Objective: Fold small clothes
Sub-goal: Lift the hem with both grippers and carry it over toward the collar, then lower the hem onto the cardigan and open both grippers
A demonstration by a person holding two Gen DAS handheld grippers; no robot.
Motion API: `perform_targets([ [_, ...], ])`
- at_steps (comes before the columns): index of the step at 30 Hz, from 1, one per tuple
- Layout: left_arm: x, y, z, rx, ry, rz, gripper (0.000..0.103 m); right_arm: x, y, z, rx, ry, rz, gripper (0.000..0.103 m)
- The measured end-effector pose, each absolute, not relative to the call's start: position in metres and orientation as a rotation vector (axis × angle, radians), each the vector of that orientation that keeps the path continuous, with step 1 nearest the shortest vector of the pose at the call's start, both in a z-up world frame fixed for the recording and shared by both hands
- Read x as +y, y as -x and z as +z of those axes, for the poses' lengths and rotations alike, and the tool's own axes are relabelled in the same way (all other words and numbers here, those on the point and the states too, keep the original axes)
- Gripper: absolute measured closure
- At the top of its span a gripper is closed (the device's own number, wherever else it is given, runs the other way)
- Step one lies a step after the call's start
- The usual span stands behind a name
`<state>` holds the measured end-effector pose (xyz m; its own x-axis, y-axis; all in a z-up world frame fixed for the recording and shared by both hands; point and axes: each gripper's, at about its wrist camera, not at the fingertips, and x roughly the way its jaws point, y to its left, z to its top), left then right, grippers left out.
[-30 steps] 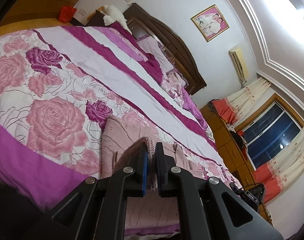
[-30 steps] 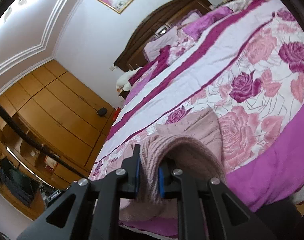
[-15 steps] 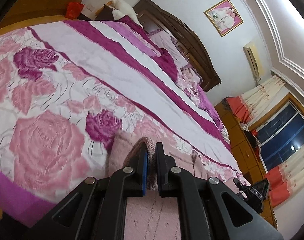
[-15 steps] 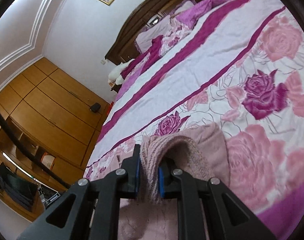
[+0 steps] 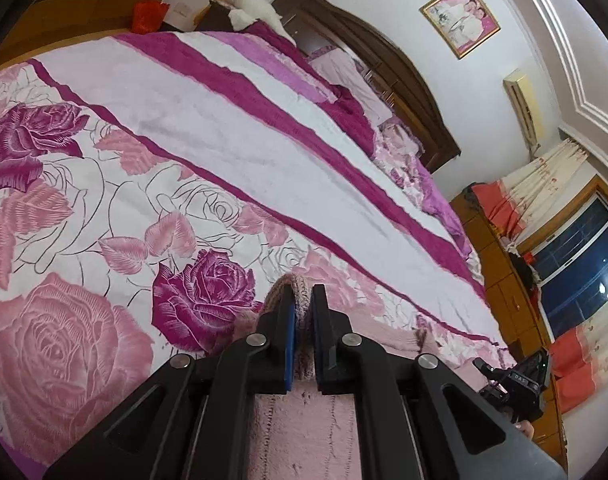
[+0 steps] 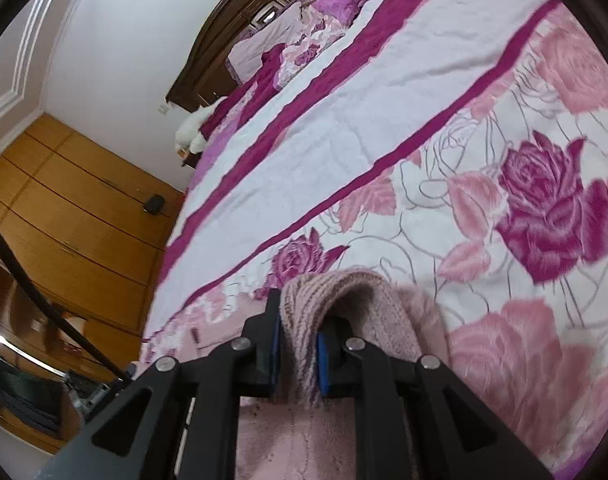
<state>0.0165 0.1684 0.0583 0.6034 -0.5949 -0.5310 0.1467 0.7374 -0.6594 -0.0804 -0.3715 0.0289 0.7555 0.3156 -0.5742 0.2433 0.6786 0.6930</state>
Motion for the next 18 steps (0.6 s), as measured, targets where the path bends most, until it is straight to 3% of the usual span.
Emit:
perform_targets([
  [14,0.152,-0.055,0.046,0.891,0.524,-0.399,0.103,-0.375,0.058,0.036,0.729,-0.792,-0.002,0.085],
  [17,0.16,-0.076,0.034,1.0,0.556,-0.402,0.103,-0.386,0.057,0.034,0.705,-0.812,-0.111,0.052],
  [18,0.168,-0.078,0.035,0.999,0.601,-0.4,0.103,-0.391,0.061,0.034,0.69,-0.824,-0.155,0.033],
])
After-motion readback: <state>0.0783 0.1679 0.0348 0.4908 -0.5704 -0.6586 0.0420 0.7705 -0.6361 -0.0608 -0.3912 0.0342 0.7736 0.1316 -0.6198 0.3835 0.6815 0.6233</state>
